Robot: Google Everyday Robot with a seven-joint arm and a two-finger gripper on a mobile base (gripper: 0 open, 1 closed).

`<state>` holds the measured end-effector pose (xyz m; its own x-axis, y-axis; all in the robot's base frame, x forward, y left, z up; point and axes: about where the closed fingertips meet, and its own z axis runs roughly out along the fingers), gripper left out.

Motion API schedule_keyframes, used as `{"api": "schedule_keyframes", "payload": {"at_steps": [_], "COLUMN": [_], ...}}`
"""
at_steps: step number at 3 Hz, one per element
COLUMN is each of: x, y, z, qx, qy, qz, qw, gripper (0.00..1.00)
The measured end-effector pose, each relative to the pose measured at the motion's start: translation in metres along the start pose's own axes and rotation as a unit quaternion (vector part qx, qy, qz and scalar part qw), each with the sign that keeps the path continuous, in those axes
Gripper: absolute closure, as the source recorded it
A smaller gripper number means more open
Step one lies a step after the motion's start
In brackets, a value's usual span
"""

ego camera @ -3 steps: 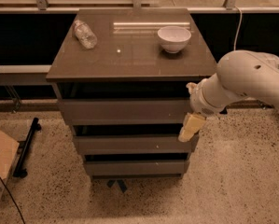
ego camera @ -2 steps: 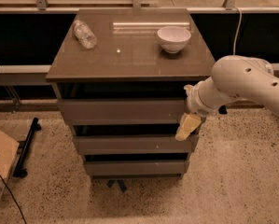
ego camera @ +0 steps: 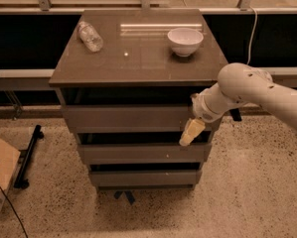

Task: Open top drawer

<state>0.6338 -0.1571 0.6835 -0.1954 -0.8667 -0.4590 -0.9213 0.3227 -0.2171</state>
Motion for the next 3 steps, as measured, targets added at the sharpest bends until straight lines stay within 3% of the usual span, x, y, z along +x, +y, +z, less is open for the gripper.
{"api": "schedule_keyframes", "payload": {"at_steps": [2,3], "x": [0.015,0.022], "y": [-0.014,-0.008], "z": [0.032,0.038], "qx": [-0.031,-0.054], "qy": [-0.001,0.008], "qz": [0.021,0.023], "qw": [0.9993,0.9983], "gripper": [0.0,0.15]}}
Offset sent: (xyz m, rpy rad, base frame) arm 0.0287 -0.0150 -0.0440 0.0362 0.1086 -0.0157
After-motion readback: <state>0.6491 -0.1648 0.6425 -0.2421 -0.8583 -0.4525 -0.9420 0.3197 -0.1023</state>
